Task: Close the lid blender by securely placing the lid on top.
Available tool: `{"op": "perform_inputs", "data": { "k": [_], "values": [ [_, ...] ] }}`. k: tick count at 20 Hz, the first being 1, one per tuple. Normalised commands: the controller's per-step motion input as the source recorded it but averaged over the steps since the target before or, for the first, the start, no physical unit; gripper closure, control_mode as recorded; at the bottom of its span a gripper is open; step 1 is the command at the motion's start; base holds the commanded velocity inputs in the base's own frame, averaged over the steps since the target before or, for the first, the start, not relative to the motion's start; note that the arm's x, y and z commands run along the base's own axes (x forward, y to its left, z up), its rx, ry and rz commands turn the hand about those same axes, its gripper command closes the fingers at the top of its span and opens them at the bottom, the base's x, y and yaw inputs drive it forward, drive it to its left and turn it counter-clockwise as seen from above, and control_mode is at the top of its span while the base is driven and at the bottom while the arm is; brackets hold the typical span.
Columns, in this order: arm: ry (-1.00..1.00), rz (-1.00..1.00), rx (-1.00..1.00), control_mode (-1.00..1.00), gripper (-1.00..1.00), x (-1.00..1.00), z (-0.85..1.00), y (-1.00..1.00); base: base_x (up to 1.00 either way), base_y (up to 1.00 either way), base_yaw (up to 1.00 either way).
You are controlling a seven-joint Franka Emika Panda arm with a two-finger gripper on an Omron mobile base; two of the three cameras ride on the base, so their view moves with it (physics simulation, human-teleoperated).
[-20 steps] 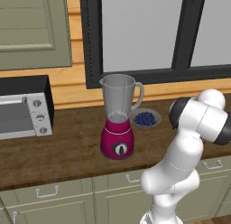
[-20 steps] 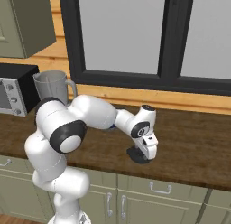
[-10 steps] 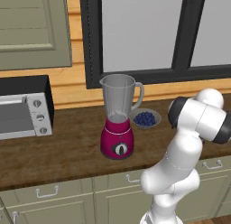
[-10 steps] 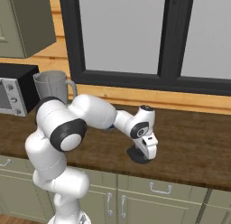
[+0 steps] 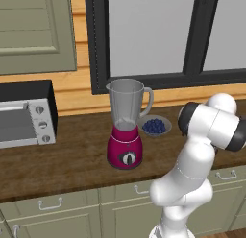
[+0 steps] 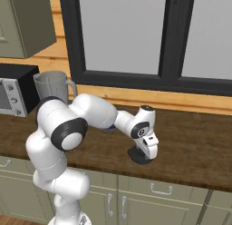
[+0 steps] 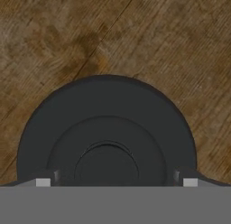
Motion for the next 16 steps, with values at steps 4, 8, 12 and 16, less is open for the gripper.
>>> {"op": "perform_inputs", "data": {
  "k": [4, 8, 12, 16],
  "values": [
    [0.00, 0.00, 0.00, -1.00, -1.00, 0.01, -0.10, 0.00, 0.00, 0.00, 0.00],
    [-0.01, 0.00, 0.00, -1.00, -1.00, 0.02, -0.23, 0.00, 0.00, 0.00, 0.00],
    [0.00, 0.00, 0.00, -1.00, -1.00, 0.14, -0.13, 0.00, 0.00, 0.00, 0.00],
    [0.00, 0.00, 0.00, -1.00, -1.00, 0.27, -0.04, -0.08, 0.00, 0.00, 0.00]
  ]
}}
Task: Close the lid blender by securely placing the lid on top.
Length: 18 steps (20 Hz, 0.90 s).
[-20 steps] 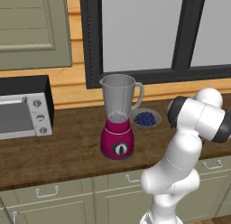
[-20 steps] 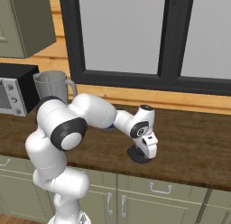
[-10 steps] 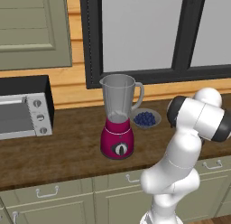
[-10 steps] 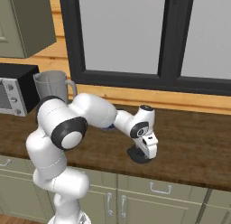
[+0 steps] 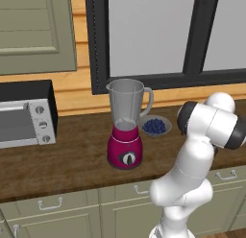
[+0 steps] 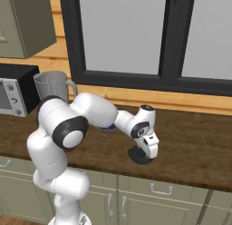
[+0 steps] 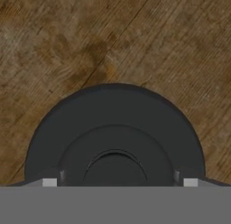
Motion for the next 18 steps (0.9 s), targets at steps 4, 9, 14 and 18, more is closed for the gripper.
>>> {"op": "perform_inputs", "data": {
  "k": [4, 9, 14, 18],
  "values": [
    [0.00, 0.00, 0.00, -1.00, -1.00, 0.02, 0.00, -0.01, 0.00, 0.00, 0.00],
    [0.00, 0.00, -0.02, -1.00, -1.00, -0.01, -0.22, 0.00, 0.00, 0.00, 0.00],
    [0.00, 0.00, -0.01, -1.00, 1.00, -0.02, -0.36, 0.03, 0.00, 0.00, 0.00],
    [0.00, 0.00, 0.00, -1.00, 1.00, 0.07, -0.09, 0.01, 0.00, 0.00, 0.00]
  ]
}}
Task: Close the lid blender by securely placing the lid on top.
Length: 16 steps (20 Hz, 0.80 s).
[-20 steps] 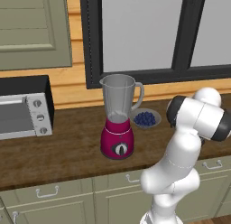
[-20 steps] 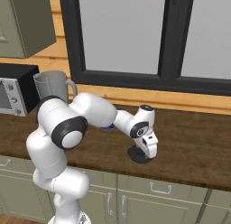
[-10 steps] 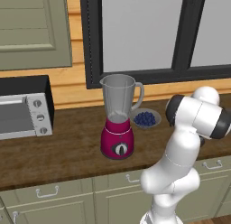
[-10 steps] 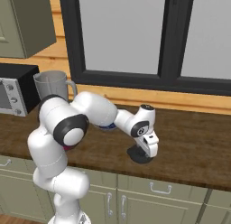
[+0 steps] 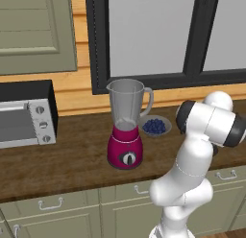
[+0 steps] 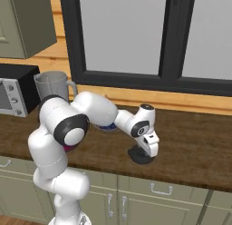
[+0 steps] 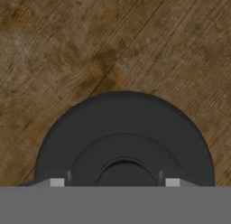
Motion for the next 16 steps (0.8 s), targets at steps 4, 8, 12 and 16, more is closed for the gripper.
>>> {"op": "perform_inputs", "data": {
  "k": [4, 8, 12, 16],
  "values": [
    [0.00, 0.00, 0.00, -1.00, 1.00, 0.00, 0.00, 0.00, 0.00, 0.00, 0.00],
    [0.00, 0.00, 0.00, -1.00, 1.00, 0.00, 0.00, 0.00, 0.00, 0.00, 0.00],
    [-0.01, 0.00, 0.00, -1.00, 1.00, -0.11, 0.00, 0.00, 0.00, 0.00, 0.00],
    [-0.21, -0.01, 0.00, -1.00, 1.00, -0.23, 0.30, 0.03, 0.00, 0.00, 0.00]
  ]
}}
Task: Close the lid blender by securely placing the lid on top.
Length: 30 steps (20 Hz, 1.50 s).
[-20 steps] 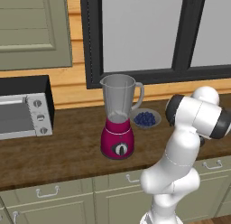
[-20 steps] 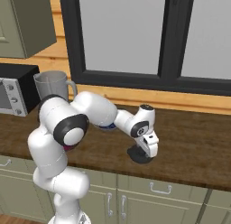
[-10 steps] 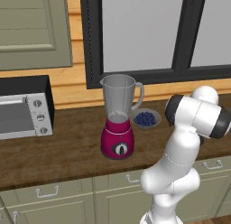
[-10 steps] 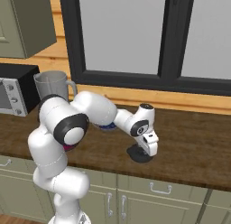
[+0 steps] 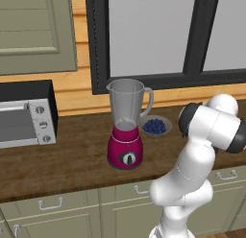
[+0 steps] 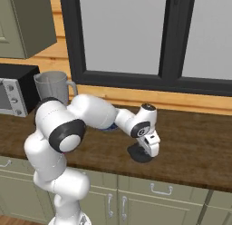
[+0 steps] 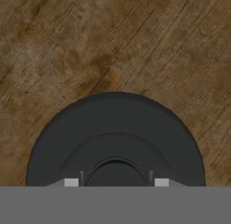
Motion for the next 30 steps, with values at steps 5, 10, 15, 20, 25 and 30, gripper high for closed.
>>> {"op": "perform_inputs", "data": {
  "k": [5, 10, 15, 20, 25, 30],
  "values": [
    [-0.35, -0.16, 0.00, -1.00, 1.00, -0.05, 0.93, 0.18, 0.00, 0.00, 0.00],
    [-0.26, -0.23, 0.00, -1.00, 1.00, 0.01, 1.00, 0.25, 0.00, 0.00, 0.00],
    [-0.10, -0.22, -0.03, -1.00, 1.00, 0.12, 1.00, 0.33, 0.00, 0.00, 0.00],
    [-0.04, -0.14, 0.00, -1.00, 1.00, 0.11, 1.00, 0.20, 0.00, 0.00, 0.00],
    [-0.01, -0.04, 0.00, -1.00, 1.00, 0.29, 1.00, 0.26, 0.00, 0.00, 0.00],
    [0.00, 0.00, 0.00, -1.00, 1.00, 0.42, 1.00, 0.38, 0.00, 0.00, 0.00]
  ]
}}
